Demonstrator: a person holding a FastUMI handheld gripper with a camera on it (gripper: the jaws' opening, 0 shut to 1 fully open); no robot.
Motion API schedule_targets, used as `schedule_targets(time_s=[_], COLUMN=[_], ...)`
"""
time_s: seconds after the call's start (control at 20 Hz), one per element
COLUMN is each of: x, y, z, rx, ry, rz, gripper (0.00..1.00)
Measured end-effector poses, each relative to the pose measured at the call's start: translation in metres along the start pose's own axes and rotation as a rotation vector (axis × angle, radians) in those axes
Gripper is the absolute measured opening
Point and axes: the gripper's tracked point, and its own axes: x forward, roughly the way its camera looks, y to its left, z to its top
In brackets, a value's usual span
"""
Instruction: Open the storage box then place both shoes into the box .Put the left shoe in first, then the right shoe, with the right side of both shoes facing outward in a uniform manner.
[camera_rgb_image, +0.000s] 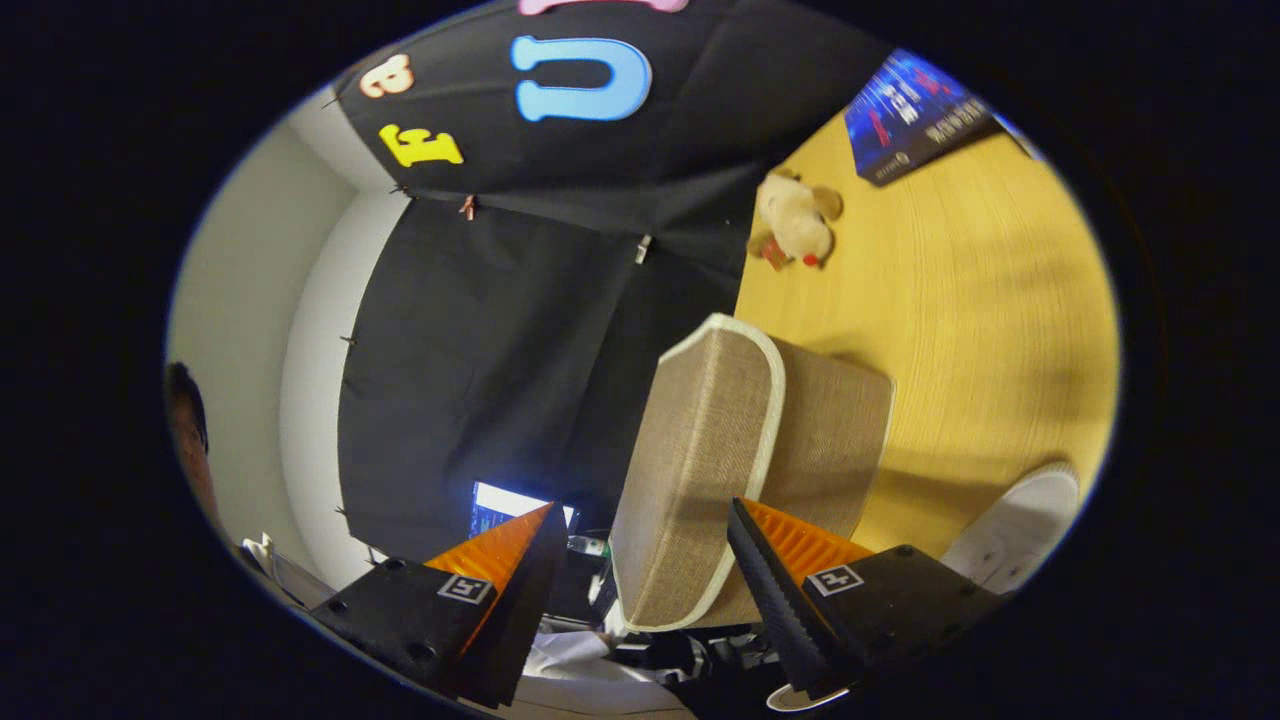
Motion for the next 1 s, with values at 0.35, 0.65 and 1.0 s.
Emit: schedule_targets(time_s=[0.35,0.65,1.0], x=[0.028,0.029,0.023], y=[-0.021,-0.038,0.033], z=[-0.029,-0.032,-0.022], rx=[0.173,0.277,0.191], ry=[0.125,0.134,0.065], rz=[0.135,0.200,0.288], gripper=[0.97,0.40,0.05])
